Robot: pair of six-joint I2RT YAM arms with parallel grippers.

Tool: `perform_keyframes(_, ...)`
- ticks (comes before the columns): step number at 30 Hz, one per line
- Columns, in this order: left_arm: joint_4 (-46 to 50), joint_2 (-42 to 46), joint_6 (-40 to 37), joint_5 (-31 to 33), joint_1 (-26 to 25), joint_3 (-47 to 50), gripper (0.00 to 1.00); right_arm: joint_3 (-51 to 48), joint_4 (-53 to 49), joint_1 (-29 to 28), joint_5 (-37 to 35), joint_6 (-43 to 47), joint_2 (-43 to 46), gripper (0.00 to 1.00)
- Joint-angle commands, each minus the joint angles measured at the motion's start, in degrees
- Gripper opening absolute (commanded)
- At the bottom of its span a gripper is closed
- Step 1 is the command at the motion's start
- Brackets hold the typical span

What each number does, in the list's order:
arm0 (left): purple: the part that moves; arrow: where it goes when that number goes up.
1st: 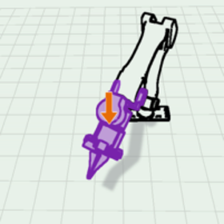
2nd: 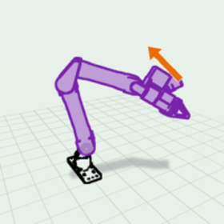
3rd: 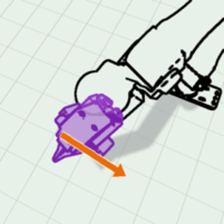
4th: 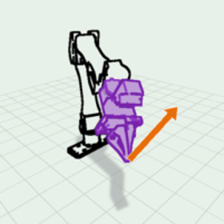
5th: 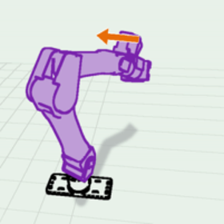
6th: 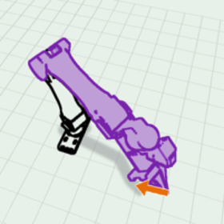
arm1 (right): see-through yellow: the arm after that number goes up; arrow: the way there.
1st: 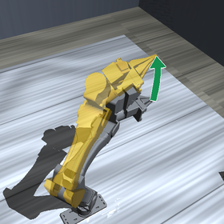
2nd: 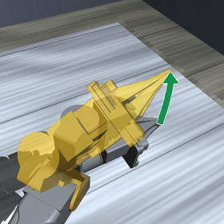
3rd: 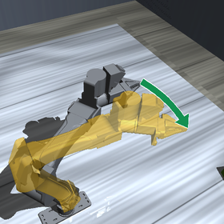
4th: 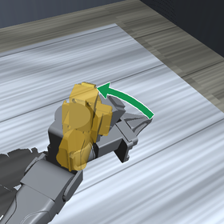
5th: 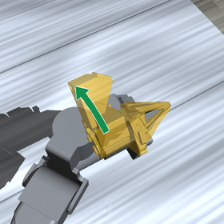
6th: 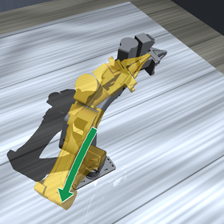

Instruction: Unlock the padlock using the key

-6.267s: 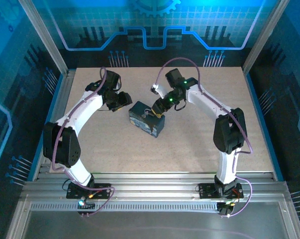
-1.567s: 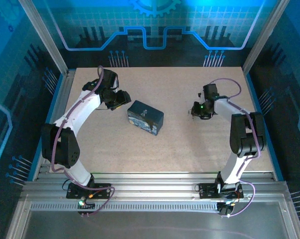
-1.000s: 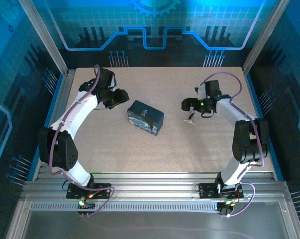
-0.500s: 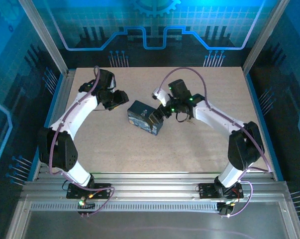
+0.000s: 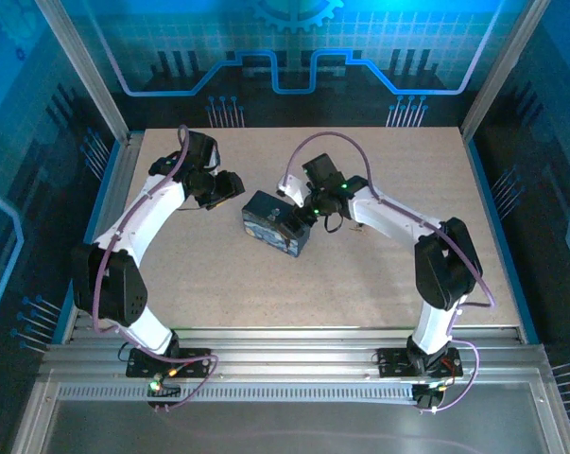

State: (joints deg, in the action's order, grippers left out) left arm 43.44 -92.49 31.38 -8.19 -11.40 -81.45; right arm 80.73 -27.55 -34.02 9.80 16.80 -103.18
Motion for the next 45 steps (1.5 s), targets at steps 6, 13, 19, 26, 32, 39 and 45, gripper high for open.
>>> perform_keyframes(6,1.21,2.05,-0.60,0.63,0.59,0.68,0.53,2.25,-3.23,-1.60,-3.48,2.37,-3.76,0.98)
perform_keyframes(13,1.40,2.22,-0.74,0.72,0.59,0.59,0.53,1.47,-1.66,1.19,6.39,-4.06,-3.12,0.84)
perform_keyframes(19,1.42,2.13,-1.27,-0.48,0.54,0.41,0.53,-0.60,3.18,6.28,21.57,-15.35,-2.92,0.79)
perform_keyframes(26,1.21,2.09,-1.65,-0.84,0.25,0.96,0.53,-6.54,16.09,11.83,33.02,-35.36,-5.45,0.77)
perform_keyframes(32,1.04,-0.76,-1.85,-0.24,-3.08,0.00,0.53,-10.85,26.26,14.67,36.51,-49.63,-10.24,0.78)
perform_keyframes(39,0.07,-7.57,0.49,5.04,-6.55,-2.53,0.53,-12.23,27.41,15.12,35.38,-50.40,-11.28,0.81)
perform_keyframes(45,-2.51,-12.73,3.33,6.24,-7.63,-3.37,0.54,-11.91,25.65,15.71,35.02,-49.09,-11.22,0.81)
